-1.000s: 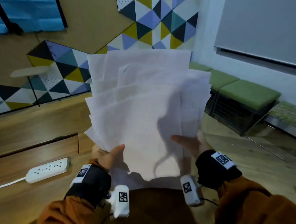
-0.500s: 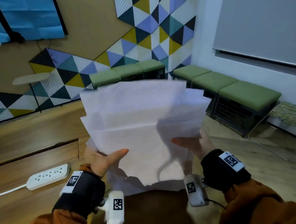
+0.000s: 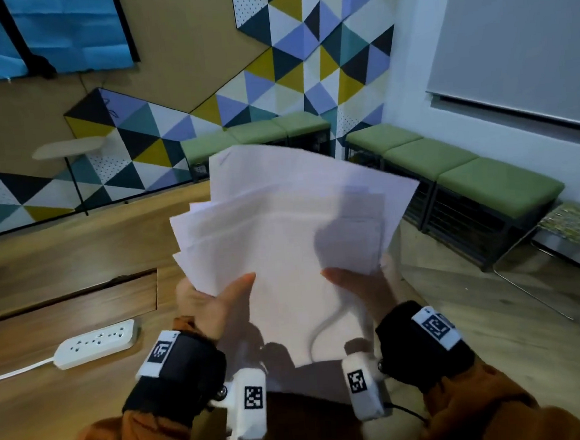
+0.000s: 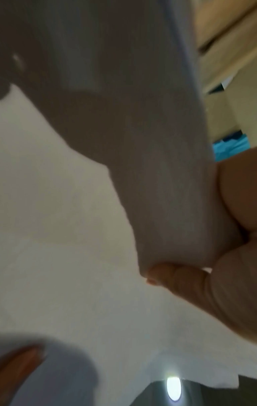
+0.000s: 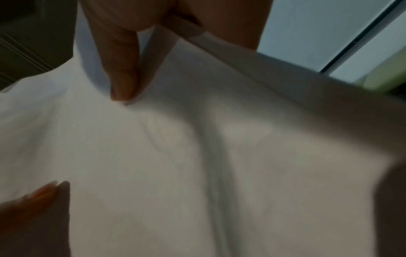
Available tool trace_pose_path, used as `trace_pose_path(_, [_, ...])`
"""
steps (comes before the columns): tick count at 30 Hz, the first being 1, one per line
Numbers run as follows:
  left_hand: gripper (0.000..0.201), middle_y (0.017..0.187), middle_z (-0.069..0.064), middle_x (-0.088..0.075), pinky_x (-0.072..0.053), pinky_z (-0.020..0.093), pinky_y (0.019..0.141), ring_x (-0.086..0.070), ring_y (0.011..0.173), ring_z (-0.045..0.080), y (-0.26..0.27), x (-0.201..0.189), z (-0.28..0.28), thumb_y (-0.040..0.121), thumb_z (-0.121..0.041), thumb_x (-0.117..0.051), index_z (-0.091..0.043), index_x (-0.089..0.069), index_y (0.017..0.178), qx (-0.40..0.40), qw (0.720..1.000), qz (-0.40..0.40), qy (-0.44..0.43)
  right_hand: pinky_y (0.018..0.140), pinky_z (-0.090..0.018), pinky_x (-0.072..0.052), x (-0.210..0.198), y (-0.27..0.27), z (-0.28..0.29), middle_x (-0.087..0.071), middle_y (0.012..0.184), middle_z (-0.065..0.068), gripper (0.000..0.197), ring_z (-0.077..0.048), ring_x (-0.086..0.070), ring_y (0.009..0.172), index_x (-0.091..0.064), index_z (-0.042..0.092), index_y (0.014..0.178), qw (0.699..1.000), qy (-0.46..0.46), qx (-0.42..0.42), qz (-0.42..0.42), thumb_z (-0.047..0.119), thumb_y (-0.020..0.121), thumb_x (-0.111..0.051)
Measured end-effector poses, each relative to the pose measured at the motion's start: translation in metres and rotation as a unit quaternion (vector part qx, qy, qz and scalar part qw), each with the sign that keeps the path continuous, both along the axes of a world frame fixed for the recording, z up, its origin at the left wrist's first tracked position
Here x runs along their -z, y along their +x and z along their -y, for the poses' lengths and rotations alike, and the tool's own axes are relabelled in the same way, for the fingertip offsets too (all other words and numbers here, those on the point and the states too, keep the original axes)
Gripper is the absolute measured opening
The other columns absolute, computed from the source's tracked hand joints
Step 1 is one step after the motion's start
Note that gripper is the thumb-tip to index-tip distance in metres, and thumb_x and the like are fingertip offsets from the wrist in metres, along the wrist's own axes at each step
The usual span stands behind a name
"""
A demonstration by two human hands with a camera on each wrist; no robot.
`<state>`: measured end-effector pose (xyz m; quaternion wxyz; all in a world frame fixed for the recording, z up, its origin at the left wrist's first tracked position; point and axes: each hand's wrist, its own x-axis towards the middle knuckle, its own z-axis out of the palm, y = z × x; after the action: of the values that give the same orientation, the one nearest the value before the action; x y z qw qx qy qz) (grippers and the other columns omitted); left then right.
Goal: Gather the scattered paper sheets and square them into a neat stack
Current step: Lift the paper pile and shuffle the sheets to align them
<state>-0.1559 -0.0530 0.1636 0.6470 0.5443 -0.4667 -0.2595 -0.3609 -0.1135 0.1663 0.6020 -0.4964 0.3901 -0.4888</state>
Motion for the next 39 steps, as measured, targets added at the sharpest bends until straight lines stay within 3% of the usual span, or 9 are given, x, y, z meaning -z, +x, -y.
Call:
trace_pose_path(5, [0.052,0.078,-0.034,-0.07,-0.049,0.004,0.061,-0.065,0.076,-0.013,0.013,-0.011,0.004,0.057,0.013,-0.076,-0.021,-0.059,0.093,0.058,0.997,0.043,-0.005,0.06,-0.019,-0.054,-0.017,-0.018,0.001,-0.071,0.088,0.001,0.062,0.0,-0.069,0.069,-0.05,0.006,0.116,0.998,-0.062,0.018,0.019,-0.006,0.061,-0.076])
trace_pose_path(11, [0.082,0.1,-0.002,-0.071,-0.054,0.014,0.069,-0.067,0.094,0.006,0.02,0.006,0.008,0.04,-0.015,-0.087,-0.009,-0.054,0.115,0.07,0.997,0.009,-0.005,0.066,-0.019,-0.055,-0.019,-0.018,0.004,-0.066,0.106,-0.004,0.098,-0.007,-0.069,0.087,-0.033,0.01,0.134,0.993,-0.119,0.012,0.022,0.001,0.051,-0.083])
trace_pose_path(14, [0.073,0.095,-0.007,-0.072,-0.054,0.016,0.07,-0.066,0.089,0.0,0.019,0.011,0.013,0.042,-0.021,-0.086,-0.014,-0.057,0.108,0.048,0.998,0.01,0.035,0.064,-0.019,-0.055,-0.013,-0.013,0.01,-0.072,0.091,0.002,0.086,-0.01,-0.069,0.083,-0.046,0.013,0.123,0.994,-0.105,0.011,0.004,0.007,0.047,-0.086])
trace_pose_path(17, [0.039,0.064,-0.03,-0.069,-0.05,0.008,0.057,-0.063,0.063,-0.013,0.005,0.004,0.017,0.063,0.004,-0.078,-0.025,-0.059,0.08,0.038,0.998,0.015,0.054,0.058,-0.013,-0.052,-0.016,0.0,0.01,-0.074,0.071,0.011,0.044,-0.001,-0.068,0.069,-0.057,0.009,0.101,0.992,-0.122,0.018,0.006,-0.013,0.065,-0.07])
trace_pose_path(19, [0.037,0.06,-0.024,-0.07,-0.047,0.004,0.052,-0.062,0.06,-0.014,0.004,-0.003,0.016,0.065,0.014,-0.072,-0.019,-0.059,0.079,0.04,0.999,-0.005,0.024,0.055,-0.014,-0.051,-0.025,0.002,0.008,-0.073,0.069,0.009,0.043,0.003,-0.066,0.064,-0.054,0.013,0.097,0.99,-0.139,0.03,0.018,-0.017,0.068,-0.066])
trace_pose_path(23, [0.067,0.09,-0.006,-0.069,-0.055,0.014,0.063,-0.067,0.081,-0.001,0.016,-0.003,0.008,0.048,-0.003,-0.087,-0.007,-0.055,0.107,0.069,0.998,-0.002,0.002,0.086,-0.032,-0.054,-0.034,-0.012,0.005,-0.057,0.118,-0.006,0.083,-0.011,-0.061,0.103,-0.035,0.036,0.126,0.967,-0.219,0.113,-0.056,0.032,0.057,-0.08])
trace_pose_path(26, [0.08,0.094,-0.001,-0.07,-0.056,0.019,0.064,-0.068,0.087,0.009,0.018,0.002,0.003,0.041,-0.002,-0.089,-0.006,-0.052,0.111,0.099,0.995,0.001,0.03,0.099,-0.05,-0.043,-0.035,-0.014,0.005,-0.052,0.118,-0.014,0.078,-0.029,-0.051,0.109,-0.03,0.049,0.127,0.956,-0.253,0.146,-0.037,0.059,0.061,-0.069])
trace_pose_path(34, [0.079,0.092,-0.004,-0.075,-0.056,0.017,0.067,-0.069,0.091,0.01,0.011,0.004,-0.003,0.033,-0.023,-0.084,-0.011,-0.059,0.107,0.119,0.992,0.007,0.031,0.067,-0.011,-0.044,-0.06,-0.004,0.013,-0.066,0.079,0.004,0.01,0.003,-0.058,0.071,-0.064,0.026,0.084,0.945,-0.252,0.197,-0.065,0.026,0.083,-0.055])
trace_pose_path(39, [0.072,0.09,-0.02,-0.073,-0.053,0.011,0.063,-0.067,0.085,0.0,0.007,0.001,-0.012,0.031,-0.024,-0.083,-0.02,-0.058,0.099,0.118,0.993,0.024,0.021,0.071,-0.014,-0.047,-0.056,-0.01,0.008,-0.065,0.091,0.008,0.024,0.004,-0.06,0.079,-0.065,0.03,0.091,0.944,-0.26,0.133,-0.155,0.011,0.077,-0.059])
